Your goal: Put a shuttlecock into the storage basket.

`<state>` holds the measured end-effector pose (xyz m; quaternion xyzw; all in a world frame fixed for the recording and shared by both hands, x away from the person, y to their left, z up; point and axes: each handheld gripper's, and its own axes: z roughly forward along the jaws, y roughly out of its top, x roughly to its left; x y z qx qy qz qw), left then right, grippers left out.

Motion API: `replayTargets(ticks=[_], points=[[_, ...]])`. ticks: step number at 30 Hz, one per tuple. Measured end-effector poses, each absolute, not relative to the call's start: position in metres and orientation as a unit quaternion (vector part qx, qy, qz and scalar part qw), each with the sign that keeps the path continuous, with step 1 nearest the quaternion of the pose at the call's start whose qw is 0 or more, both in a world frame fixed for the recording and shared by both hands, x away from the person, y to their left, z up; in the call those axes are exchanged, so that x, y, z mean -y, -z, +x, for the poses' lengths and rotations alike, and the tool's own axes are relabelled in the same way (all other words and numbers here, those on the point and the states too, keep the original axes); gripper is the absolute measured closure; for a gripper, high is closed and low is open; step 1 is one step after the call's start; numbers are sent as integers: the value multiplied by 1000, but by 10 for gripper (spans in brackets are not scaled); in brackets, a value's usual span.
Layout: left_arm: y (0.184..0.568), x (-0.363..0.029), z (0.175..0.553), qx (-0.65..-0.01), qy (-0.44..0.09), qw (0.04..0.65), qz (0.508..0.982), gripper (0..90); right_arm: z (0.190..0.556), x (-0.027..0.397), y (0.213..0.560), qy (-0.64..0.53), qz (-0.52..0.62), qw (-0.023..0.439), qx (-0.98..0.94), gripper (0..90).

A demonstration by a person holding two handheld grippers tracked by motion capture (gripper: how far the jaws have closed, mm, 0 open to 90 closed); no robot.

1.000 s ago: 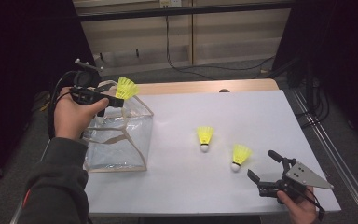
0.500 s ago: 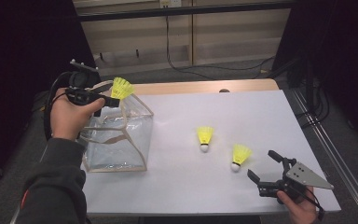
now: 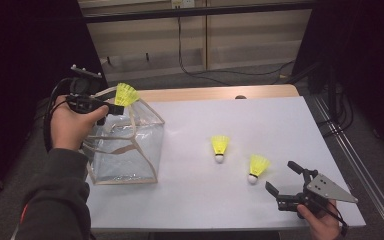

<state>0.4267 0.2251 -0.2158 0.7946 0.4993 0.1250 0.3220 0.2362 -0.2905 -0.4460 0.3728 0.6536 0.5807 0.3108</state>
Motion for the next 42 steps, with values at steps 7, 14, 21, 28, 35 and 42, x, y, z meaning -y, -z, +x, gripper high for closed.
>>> replayTargets(ticks=[7, 14, 21, 28, 35, 42], points=[[214, -230, 428, -506, -131, 321, 790, 651, 236, 291, 446, -581, 373, 311, -653, 10], [215, -233, 430, -511, -136, 317, 787, 651, 236, 290, 446, -581, 373, 311, -654, 10], [216, -233, 433, -515, -135, 319, 785, 651, 236, 291, 446, -581, 373, 311, -653, 10], [219, -232, 439, -523, -134, 319, 779, 651, 236, 291, 446, -582, 372, 311, -653, 10], [219, -237, 443, -535, -134, 320, 771, 651, 236, 291, 446, -581, 372, 311, -654, 10], [219, -245, 446, -546, -141, 314, 764, 651, 236, 291, 446, -581, 372, 311, -653, 10]])
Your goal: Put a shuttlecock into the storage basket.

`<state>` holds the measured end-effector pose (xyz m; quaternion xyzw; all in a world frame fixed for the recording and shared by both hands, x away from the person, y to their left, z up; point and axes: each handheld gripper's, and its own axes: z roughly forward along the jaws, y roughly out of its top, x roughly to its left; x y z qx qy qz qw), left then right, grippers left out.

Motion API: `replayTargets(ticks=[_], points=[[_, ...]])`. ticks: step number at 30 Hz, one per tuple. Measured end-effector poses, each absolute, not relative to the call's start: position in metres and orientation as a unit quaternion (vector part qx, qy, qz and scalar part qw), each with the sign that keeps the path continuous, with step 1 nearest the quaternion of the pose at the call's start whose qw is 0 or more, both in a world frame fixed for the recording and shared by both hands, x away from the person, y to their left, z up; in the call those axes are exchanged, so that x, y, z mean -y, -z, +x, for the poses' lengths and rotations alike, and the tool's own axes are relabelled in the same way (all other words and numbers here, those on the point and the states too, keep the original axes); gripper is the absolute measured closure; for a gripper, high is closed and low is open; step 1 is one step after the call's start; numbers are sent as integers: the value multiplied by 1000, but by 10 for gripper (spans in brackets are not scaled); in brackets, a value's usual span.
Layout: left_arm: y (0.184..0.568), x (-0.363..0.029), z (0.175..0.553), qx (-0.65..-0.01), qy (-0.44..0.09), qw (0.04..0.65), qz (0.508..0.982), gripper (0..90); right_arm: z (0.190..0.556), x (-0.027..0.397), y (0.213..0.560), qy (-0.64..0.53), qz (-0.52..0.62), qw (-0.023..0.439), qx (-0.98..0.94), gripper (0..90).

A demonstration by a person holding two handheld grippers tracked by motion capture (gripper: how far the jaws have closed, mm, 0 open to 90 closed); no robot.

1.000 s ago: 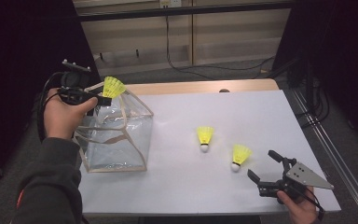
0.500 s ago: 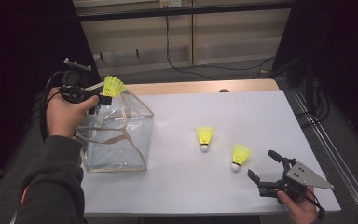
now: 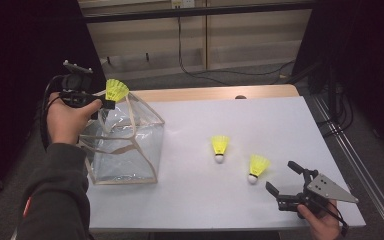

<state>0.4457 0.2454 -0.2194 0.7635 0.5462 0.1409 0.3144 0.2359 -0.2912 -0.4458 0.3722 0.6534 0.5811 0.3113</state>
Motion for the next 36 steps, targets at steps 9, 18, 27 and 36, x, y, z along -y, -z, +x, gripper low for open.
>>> replayTargets(ticks=[9, 18, 27, 36], points=[[226, -254, 448, -564, -145, 309, 752, 651, 236, 291, 446, -581, 372, 311, -653, 10], [231, -263, 449, -574, -151, 306, 744, 651, 236, 291, 446, -581, 372, 310, -654, 11], [236, -264, 453, -578, -152, 301, 743, 651, 236, 292, 446, -581, 372, 311, -653, 11], [239, -262, 454, -580, -155, 302, 740, 651, 236, 292, 446, -582, 373, 311, -653, 11]])
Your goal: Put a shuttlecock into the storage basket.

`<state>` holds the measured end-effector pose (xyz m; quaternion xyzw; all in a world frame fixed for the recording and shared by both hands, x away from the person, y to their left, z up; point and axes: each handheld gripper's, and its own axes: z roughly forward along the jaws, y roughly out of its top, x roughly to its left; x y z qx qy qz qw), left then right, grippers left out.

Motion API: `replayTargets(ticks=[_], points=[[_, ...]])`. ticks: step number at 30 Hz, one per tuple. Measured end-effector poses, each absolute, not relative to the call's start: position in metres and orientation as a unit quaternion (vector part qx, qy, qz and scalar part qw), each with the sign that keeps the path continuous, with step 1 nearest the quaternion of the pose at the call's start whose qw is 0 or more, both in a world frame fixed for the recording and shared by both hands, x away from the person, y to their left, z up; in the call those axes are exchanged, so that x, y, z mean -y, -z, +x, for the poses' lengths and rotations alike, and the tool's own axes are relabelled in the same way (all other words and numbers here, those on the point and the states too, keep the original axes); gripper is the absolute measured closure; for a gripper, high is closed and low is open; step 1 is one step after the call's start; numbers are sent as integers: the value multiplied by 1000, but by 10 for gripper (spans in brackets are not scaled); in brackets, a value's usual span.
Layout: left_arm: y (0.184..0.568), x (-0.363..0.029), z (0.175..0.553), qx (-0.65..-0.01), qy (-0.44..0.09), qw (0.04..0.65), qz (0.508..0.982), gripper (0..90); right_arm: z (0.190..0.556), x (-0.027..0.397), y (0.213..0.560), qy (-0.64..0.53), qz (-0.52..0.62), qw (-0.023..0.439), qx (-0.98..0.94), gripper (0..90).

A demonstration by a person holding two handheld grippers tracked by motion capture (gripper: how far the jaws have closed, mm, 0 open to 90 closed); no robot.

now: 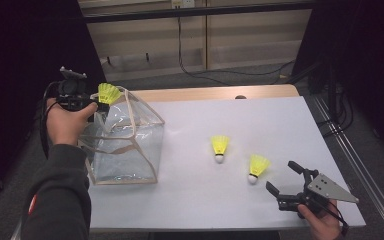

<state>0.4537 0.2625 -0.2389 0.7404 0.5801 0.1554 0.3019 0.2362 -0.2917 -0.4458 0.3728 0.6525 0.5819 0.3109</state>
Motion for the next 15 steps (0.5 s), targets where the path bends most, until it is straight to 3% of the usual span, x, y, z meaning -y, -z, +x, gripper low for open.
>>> replayTargets(ticks=[15], points=[[243, -265, 454, -585, -159, 295, 739, 651, 236, 291, 446, -582, 370, 311, -654, 11]])
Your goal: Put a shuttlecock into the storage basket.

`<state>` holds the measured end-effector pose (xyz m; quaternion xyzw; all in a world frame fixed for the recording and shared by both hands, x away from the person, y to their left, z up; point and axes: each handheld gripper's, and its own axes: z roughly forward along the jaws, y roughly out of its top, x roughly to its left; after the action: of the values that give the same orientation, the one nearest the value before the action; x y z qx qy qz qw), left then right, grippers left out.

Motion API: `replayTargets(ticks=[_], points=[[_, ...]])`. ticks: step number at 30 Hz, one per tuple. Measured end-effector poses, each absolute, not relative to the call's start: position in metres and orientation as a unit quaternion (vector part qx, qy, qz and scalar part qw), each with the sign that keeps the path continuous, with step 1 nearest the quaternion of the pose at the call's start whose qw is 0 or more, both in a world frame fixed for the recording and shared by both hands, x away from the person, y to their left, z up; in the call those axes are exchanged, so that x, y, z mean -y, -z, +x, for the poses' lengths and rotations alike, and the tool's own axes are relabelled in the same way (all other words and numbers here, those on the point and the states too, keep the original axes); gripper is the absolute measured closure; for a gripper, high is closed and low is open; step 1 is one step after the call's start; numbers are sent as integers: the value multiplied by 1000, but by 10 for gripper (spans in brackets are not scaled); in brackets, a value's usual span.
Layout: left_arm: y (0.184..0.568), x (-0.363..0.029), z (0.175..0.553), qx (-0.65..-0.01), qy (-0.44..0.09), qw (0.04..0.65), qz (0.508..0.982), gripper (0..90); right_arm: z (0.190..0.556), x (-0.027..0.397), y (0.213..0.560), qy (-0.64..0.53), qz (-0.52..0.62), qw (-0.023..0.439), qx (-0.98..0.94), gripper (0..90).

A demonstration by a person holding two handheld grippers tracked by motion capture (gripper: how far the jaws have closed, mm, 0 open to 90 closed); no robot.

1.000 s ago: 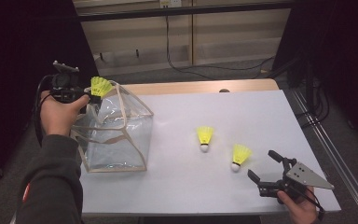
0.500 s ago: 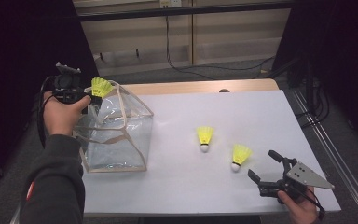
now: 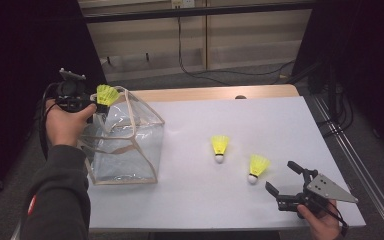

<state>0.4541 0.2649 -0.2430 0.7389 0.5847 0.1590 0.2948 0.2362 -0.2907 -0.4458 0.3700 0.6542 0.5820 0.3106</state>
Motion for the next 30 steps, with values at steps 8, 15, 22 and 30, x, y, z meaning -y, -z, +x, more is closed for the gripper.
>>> replayTargets(ticks=[8, 15, 22, 30], points=[[249, -260, 457, -587, -161, 292, 738, 651, 236, 291, 446, -582, 371, 310, -654, 11], [253, -259, 460, -590, -161, 287, 738, 651, 236, 291, 446, -582, 371, 311, -654, 11], [255, -256, 462, -591, -157, 286, 738, 651, 236, 291, 446, -583, 371, 310, -653, 11], [262, -252, 466, -591, -156, 281, 740, 651, 235, 292, 445, -583, 371, 311, -652, 11]])
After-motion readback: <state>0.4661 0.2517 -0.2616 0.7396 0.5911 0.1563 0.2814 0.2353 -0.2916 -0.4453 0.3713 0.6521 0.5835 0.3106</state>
